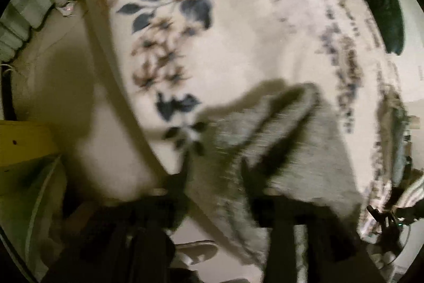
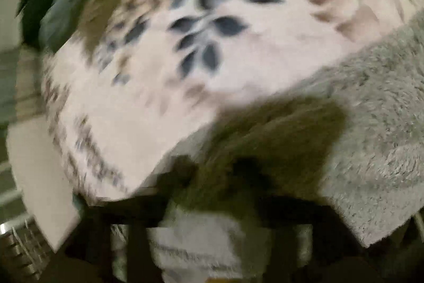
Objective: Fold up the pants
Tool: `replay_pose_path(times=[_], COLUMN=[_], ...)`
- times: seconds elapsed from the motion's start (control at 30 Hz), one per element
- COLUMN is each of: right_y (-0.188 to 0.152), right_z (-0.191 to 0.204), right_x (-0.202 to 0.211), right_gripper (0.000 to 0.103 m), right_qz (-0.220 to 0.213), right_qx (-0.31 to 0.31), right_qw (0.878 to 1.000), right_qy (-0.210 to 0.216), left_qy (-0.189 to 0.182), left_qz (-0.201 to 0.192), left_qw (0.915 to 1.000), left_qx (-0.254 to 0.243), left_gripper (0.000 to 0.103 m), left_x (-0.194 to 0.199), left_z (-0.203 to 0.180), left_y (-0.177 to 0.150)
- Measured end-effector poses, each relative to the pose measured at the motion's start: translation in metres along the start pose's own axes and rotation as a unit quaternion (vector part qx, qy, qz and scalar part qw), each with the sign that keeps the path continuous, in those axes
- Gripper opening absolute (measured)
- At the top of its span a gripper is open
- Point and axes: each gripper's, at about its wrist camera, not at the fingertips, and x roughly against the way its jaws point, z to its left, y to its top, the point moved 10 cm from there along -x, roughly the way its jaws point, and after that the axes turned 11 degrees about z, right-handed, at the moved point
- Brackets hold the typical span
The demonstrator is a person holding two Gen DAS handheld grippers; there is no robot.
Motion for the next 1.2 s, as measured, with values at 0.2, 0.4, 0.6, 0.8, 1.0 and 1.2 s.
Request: replay_pose_path(times=[0.2, 0.4, 0.6, 0.8, 1.0, 1.2], right_y=[-0.051, -0.089, -0.115, -0.124, -0.110, -0.076], right_z=[-0.022, -0.082, -0.154, -0.204, -0.232, -0.307], right_x=[0.009, 0.010, 0.022, 0.028, 0.076, 0.180], right_gripper=[0.080, 0.080, 0.080, 0.080, 0.080, 0.080], right_qz=[0.020, 0.042, 0.055, 0.052, -0.004, -0.100], right_qx=[0.037, -0.011, -0.046, -0.086, -0.082, -0.106], right_qw=[0.999, 0.998, 0.996, 0.994, 0.997, 0.989], right_qy=[-0.021, -0.039, -0.060, -0.045, -0.011, -0.017], left_qy=[0.032, 0.047, 0.053, 0.080, 0.091, 0.196], left_qz=[0.026, -0.013, -0.018, 0.007, -0.046, -0.083], left_qw=[0.9981, 0.9961, 0.9970, 0.9957, 0.9887, 0.9624], left_qx=[-0.046, -0.074, -0.053, -0.047, -0.110, -0.169], left_gripper=[0.076, 0.017, 0.017, 0.021, 0.069, 0.089], left_x=[-0.043, -0.033, -0.016, -0.040, 0.004, 0.025], left_z=[-0.055, -0.070, -0.051, -0.037, -0.085, -0.119], left_y=[0.000, 0.005, 0.012, 0.013, -0.007, -0.037])
